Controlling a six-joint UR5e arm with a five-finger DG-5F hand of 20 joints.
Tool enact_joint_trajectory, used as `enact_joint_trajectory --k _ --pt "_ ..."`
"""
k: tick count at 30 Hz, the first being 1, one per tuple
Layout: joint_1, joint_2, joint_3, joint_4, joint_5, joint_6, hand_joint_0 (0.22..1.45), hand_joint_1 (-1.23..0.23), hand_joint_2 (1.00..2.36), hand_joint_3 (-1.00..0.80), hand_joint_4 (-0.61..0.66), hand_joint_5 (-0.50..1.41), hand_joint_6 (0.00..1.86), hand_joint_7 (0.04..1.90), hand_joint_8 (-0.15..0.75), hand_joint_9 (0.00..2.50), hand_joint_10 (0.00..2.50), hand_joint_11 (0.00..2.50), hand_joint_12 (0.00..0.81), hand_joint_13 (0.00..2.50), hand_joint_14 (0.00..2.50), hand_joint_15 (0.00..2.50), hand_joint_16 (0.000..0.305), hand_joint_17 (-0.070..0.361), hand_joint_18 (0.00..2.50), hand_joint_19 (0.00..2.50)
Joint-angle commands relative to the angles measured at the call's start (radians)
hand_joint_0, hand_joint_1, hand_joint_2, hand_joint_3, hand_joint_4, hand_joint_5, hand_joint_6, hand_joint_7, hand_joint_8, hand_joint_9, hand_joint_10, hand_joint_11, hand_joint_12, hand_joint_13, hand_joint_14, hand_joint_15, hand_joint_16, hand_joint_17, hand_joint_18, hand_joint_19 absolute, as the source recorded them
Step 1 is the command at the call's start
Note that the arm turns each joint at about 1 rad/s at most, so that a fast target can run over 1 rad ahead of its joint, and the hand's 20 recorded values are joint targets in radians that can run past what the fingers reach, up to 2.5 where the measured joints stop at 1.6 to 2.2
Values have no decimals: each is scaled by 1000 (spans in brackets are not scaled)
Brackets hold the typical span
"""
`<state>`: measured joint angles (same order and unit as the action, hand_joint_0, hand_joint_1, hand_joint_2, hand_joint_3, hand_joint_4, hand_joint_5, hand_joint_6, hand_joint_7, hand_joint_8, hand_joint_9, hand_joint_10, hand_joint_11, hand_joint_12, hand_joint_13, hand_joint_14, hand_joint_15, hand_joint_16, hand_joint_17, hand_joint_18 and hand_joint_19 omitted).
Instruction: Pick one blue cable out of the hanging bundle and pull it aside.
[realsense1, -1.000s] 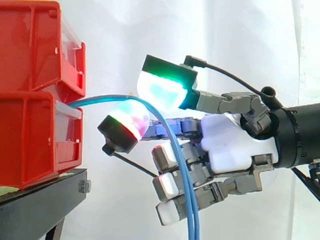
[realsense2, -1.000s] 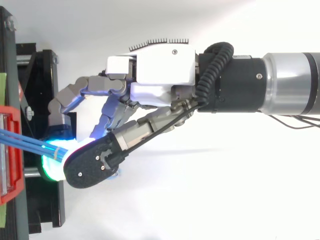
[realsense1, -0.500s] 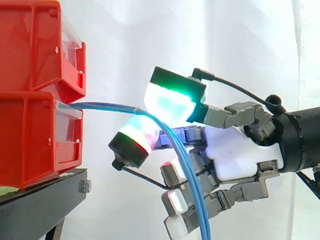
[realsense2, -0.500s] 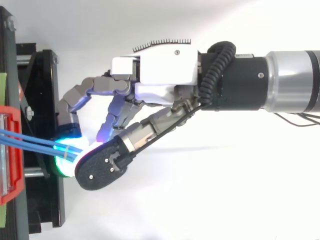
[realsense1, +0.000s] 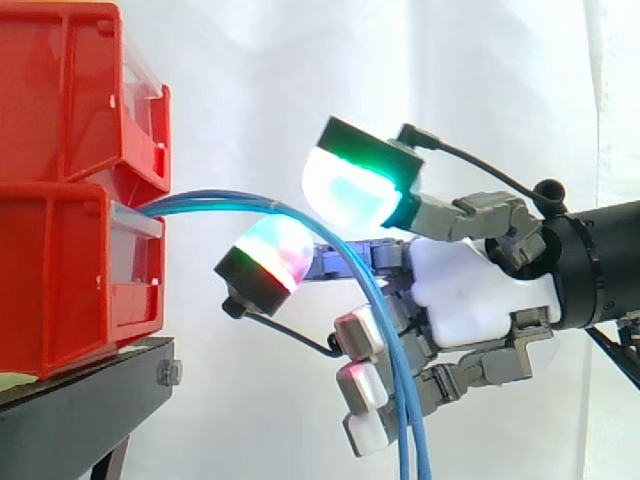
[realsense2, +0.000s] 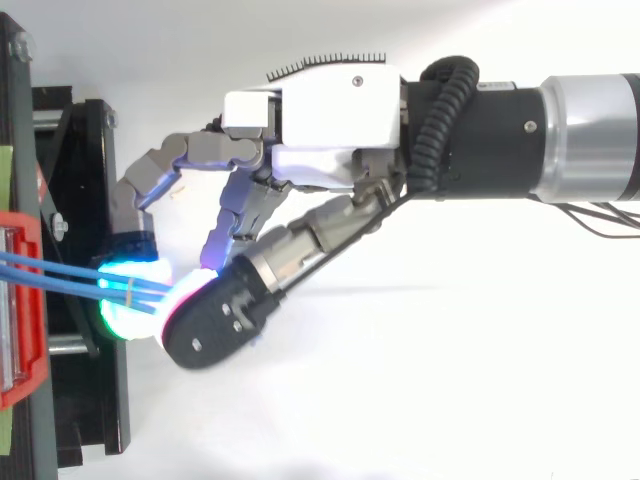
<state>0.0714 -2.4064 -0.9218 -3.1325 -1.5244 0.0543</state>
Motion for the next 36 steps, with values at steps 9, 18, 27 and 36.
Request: enact_joint_trajectory --k 9,18,27,36 --pt "-7 0 24 -70 -3 -41 566 -656 1017 -224 -64 -95 838 1006 242 1142 23 584 250 1035 23 554 46 103 790 476" --pt "-19 0 27 -84 -2 -77 658 -818 1020 -112 -143 -134 962 897 233 1110 25 698 240 1024 25 567 45 101 791 451" --pt "-30 0 26 -84 -3 -113 778 -853 1004 -461 -301 -134 967 994 206 1109 24 666 217 1010 23 555 42 94 767 444" --pt "-33 0 27 -84 -13 -113 787 -902 1000 -500 -452 -95 964 1083 194 1209 22 639 195 1061 24 558 37 82 802 428"
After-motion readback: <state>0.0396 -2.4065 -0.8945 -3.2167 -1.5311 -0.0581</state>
